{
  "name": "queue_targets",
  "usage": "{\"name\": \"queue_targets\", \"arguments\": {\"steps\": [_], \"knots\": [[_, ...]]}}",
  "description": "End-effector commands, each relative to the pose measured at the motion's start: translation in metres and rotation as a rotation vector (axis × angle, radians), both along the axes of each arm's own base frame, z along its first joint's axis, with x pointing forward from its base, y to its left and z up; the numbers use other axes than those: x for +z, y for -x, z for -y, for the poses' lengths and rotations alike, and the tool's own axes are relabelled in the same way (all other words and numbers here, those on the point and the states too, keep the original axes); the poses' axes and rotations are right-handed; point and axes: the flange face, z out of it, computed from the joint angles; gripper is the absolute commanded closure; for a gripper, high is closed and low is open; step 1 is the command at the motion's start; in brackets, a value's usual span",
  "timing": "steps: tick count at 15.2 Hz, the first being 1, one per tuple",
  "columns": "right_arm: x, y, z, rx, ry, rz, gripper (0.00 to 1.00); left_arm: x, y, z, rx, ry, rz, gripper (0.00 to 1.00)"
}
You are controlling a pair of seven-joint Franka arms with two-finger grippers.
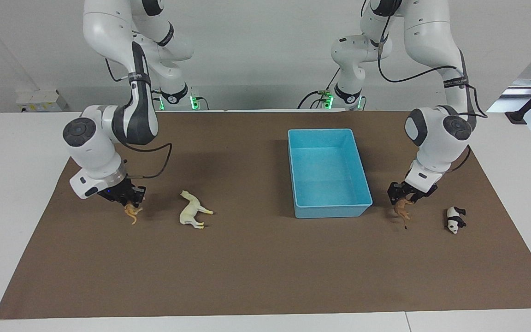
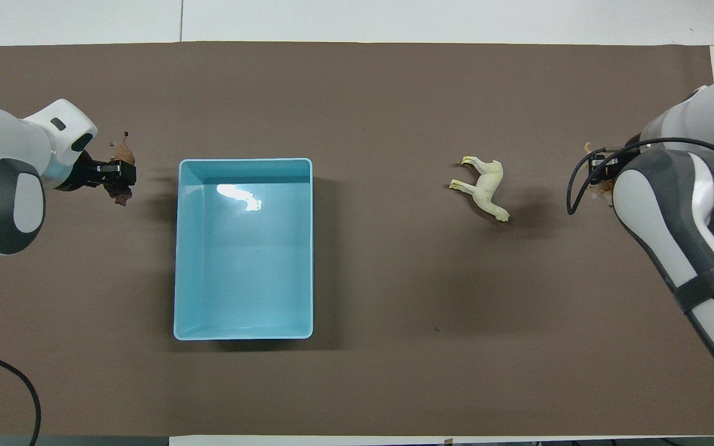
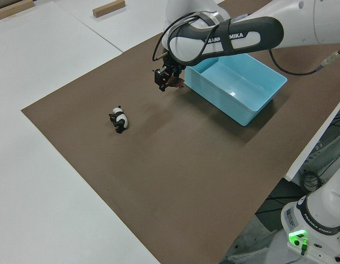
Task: Put all toys into storage box
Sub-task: 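Put the horse in the box with the left gripper while the right gripper lifts, then carry the tan deer over the box with the right gripper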
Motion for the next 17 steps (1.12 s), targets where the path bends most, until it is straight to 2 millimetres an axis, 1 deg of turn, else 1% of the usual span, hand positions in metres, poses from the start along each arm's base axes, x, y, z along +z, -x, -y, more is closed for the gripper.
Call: {"name": "queue_targets", "arguments": {"steps": [1, 2, 3, 4, 5, 6, 7, 8, 9, 11, 12, 13, 14, 16, 17], "knots": [[0.054, 0.013, -0.015, -0.02, -0.01, -0.025, 1.0, 0.056, 0.046, 0.07, 0.038, -0.029, -0.039, 0.92], [0.07, 0.018, -0.018, -0.018, -0.011, -0.036, 1.0, 0.059, 0.06, 0.101, 0.049, -0.038, -0.065, 0.91], [0.082, 0.022, -0.019, -0.015, -0.012, -0.039, 1.0, 0.061, 0.072, 0.123, 0.067, -0.043, -0.076, 0.91], [0.09, 0.026, -0.018, -0.017, -0.012, -0.042, 1.0, 0.056, 0.08, 0.14, 0.093, -0.047, -0.083, 0.85], [0.096, 0.029, -0.017, -0.015, -0.013, -0.039, 1.0, 0.054, 0.09, 0.153, 0.124, -0.047, -0.082, 0.46], [0.097, 0.03, -0.018, -0.015, -0.013, -0.038, 1.0, 0.047, 0.098, 0.159, 0.148, -0.053, -0.086, 0.0], [0.099, 0.031, -0.018, -0.015, -0.014, -0.037, 1.0, 0.046, 0.101, 0.159, 0.155, -0.056, -0.095, 0.0], [0.102, 0.032, -0.019, -0.015, -0.014, -0.033, 1.0, 0.046, 0.098, 0.151, 0.153, -0.055, -0.094, 0.0], [0.103, 0.033, -0.021, -0.02, -0.014, -0.034, 1.0, 0.047, 0.093, 0.137, 0.153, -0.052, -0.093, 0.0], [0.103, 0.033, -0.044, -0.052, -0.013, -0.033, 1.0, 0.045, 0.075, 0.082, 0.073, -0.047, -0.096, 0.0], [0.105, 0.034, -0.07, -0.092, -0.01, -0.022, 1.0, 0.049, 0.064, 0.05, 0.043, -0.039, -0.072, 0.0], [0.106, 0.036, -0.1, -0.145, -0.007, -0.009, 1.0, 0.051, 0.053, 0.011, 0.007, -0.035, -0.019, 0.0], [0.107, 0.04, -0.135, -0.192, -0.008, 0.004, 1.0, 0.045, 0.044, -0.025, -0.031, -0.035, 0.016, 0.0], [0.119, 0.047, -0.199, -0.26, -0.048, 0.037, 1.0, 0.022, 0.026, -0.073, -0.109, -0.043, 0.038, 0.0], [0.126, 0.051, -0.225, -0.266, -0.076, 0.04, 1.0, 0.006, 0.015, -0.102, -0.146, -0.047, 0.049, 0.0]]}}
